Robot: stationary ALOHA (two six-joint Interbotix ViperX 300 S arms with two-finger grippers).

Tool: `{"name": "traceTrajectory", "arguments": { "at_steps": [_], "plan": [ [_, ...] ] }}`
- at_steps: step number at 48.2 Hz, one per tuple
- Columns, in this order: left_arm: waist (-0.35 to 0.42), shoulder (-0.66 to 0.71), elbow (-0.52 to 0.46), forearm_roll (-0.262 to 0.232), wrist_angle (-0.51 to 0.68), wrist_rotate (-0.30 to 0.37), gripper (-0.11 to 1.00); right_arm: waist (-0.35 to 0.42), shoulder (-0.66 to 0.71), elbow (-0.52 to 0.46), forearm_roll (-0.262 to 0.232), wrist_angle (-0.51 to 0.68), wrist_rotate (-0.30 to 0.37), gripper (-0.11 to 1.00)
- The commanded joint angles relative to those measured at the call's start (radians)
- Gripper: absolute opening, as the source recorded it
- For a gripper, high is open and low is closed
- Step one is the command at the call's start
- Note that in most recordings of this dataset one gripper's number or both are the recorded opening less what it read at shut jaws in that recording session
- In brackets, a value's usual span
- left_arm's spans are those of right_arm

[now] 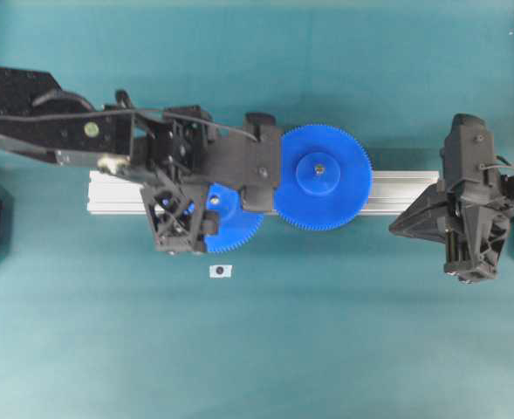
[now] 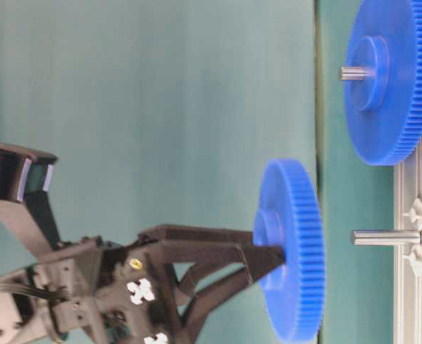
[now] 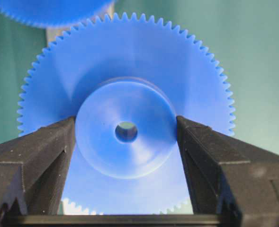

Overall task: Insert the small gear onto the shaft.
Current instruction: 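Carry the gear toward the empty shaft beside the large gear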

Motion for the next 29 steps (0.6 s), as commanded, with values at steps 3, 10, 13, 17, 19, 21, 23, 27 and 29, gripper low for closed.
{"name": "traceTrajectory", "arguments": {
  "at_steps": [3,10,13,17,19,21,23,27,29],
  "plan": [
    [0.018,-0.025,0.003,0.0,-0.054,0.02,0.71,0.003,-0.006,-0.008,0.0,-0.008,0.006,0.04],
    [0.032,-0.018,0.031,0.003,-0.117,0.021,0.71,0.003,-0.006,-0.008,0.0,-0.011,0.008,0.04],
    [0.038,-0.018,0.043,0.0,-0.137,0.021,0.71,0.003,-0.005,-0.008,0.0,-0.015,0.008,0.04],
    [0.041,-0.018,0.054,0.003,-0.152,0.021,0.71,0.003,-0.006,-0.008,0.0,-0.018,0.008,0.04],
    [0.043,-0.018,0.058,0.003,-0.155,0.023,0.71,0.003,-0.005,-0.006,0.0,-0.02,0.008,0.04],
    [0.046,-0.018,0.064,0.003,-0.156,0.023,0.71,0.003,-0.006,-0.006,0.0,-0.021,0.008,0.04],
    [0.051,-0.018,0.069,0.003,-0.156,0.021,0.71,0.003,-0.006,-0.005,0.0,-0.023,0.008,0.04],
    [0.054,-0.018,0.075,0.003,-0.158,0.023,0.71,0.003,-0.006,-0.003,0.0,-0.025,0.008,0.04],
    [0.055,-0.018,0.077,0.003,-0.16,0.021,0.71,0.003,-0.006,-0.003,0.0,-0.025,0.008,0.04]
  ]
}}
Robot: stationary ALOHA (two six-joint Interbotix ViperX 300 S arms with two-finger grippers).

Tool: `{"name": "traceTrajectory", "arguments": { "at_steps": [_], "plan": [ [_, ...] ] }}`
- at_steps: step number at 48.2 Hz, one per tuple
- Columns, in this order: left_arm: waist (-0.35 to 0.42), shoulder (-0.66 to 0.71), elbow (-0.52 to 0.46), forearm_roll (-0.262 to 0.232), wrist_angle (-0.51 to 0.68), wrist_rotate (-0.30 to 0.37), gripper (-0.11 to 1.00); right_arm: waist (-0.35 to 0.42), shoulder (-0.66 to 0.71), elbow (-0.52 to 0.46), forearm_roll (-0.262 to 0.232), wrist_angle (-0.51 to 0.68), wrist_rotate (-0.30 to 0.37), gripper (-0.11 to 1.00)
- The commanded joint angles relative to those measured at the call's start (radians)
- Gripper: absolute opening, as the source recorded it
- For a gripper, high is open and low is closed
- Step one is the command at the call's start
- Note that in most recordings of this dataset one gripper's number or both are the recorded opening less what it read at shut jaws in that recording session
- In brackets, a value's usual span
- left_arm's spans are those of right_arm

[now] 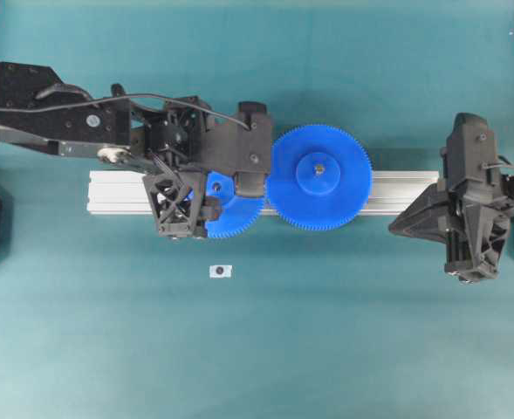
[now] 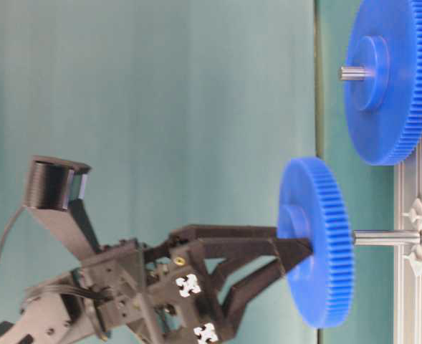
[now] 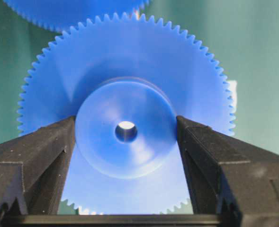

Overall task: Insert the small gear onto the shaft.
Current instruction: 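Carry the gear toward the empty shaft beside the large gear, then align the gear's hole with the shaft and push it on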

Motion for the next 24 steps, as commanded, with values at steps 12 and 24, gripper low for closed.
{"name": "traceTrajectory", "arguments": {
  "at_steps": [12,24],
  "plan": [
    [0.008,-0.008,0.006,0.003,-0.035,0.0,0.71,0.003,-0.003,-0.006,0.0,-0.009,0.008,0.04],
    [0.011,0.011,0.048,0.003,-0.117,-0.002,0.71,0.003,-0.003,-0.005,0.0,-0.009,0.008,0.04]
  ]
}}
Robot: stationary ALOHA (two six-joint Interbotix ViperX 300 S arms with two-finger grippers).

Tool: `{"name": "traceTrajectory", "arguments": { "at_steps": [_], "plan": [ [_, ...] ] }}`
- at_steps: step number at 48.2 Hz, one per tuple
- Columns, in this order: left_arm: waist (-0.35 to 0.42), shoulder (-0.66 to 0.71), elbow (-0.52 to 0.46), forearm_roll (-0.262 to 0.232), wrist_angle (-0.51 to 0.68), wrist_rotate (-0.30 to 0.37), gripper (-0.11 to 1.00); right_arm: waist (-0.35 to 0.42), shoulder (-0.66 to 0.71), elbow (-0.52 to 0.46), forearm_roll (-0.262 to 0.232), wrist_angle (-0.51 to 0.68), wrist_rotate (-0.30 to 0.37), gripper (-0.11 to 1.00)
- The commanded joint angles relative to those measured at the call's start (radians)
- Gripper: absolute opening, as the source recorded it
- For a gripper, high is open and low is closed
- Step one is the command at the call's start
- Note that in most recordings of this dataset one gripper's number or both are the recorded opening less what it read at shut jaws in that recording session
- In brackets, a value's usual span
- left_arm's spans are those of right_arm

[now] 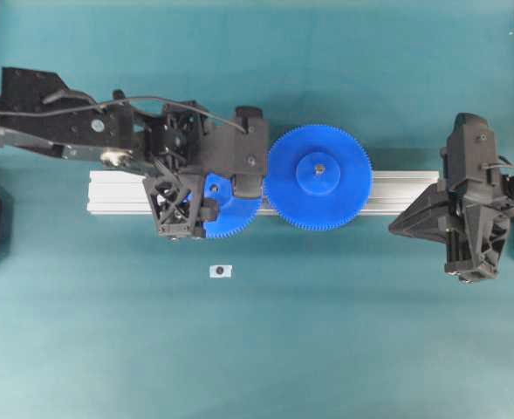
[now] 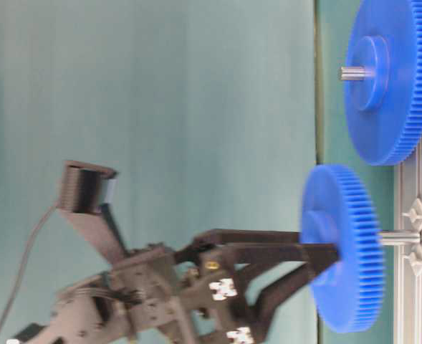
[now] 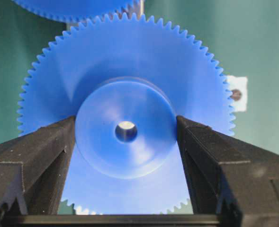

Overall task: Insert the small gear onto the shaft.
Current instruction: 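Align the gear's hole with the shaft and push it on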

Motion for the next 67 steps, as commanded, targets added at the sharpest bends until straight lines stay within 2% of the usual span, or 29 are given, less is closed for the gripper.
{"name": "traceTrajectory", "arguments": {
  "at_steps": [1,43,67],
  "plan": [
    [0.005,-0.014,-0.006,0.005,-0.029,-0.003,0.71,0.003,-0.003,-0.008,0.0,-0.008,0.008,0.04],
    [0.029,0.031,0.021,0.005,-0.084,-0.009,0.71,0.003,-0.008,-0.006,0.0,-0.008,0.008,0.04],
    [0.029,-0.005,0.058,0.002,-0.037,-0.015,0.71,0.003,-0.014,0.002,0.0,-0.015,0.009,0.04]
  ]
}}
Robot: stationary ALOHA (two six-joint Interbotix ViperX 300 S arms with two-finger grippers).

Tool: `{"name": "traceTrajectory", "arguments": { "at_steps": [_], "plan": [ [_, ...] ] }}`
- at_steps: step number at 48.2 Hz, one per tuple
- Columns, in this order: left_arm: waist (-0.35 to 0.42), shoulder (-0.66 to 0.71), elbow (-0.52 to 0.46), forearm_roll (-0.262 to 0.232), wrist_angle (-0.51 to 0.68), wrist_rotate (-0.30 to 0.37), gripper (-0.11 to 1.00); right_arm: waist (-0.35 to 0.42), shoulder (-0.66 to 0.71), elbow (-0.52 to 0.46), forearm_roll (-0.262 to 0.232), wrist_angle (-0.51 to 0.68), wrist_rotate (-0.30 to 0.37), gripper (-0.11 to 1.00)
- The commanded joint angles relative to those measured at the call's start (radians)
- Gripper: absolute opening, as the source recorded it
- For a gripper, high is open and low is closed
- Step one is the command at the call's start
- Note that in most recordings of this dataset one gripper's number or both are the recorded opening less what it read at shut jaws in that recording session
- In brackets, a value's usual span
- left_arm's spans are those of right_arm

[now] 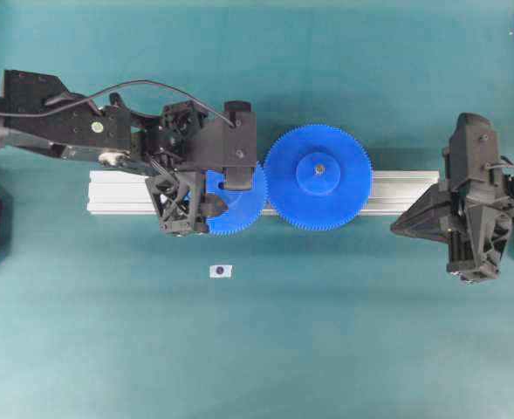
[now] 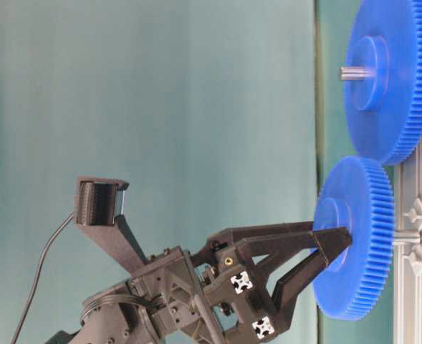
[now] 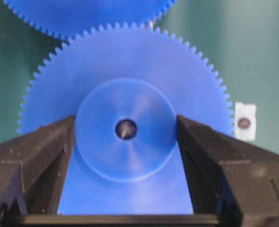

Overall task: Insert the small gear onto the shaft.
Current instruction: 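Align the gear's hole with the shaft and push it on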

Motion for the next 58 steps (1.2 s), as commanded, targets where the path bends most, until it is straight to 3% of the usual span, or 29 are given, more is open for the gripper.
{"name": "traceTrajectory", "arguments": {
  "at_steps": [1,38,58],
  "plan": [
    [0.006,-0.005,0.006,0.005,0.011,0.0,0.71,0.003,-0.003,-0.008,0.0,-0.017,0.009,0.04],
    [0.009,0.021,0.023,0.002,0.08,0.015,0.71,0.003,-0.003,0.002,0.002,-0.067,0.012,0.04],
    [0.008,0.087,-0.061,0.002,0.084,0.015,0.71,0.002,-0.006,0.025,0.0,-0.101,0.064,0.04]
  ]
}}
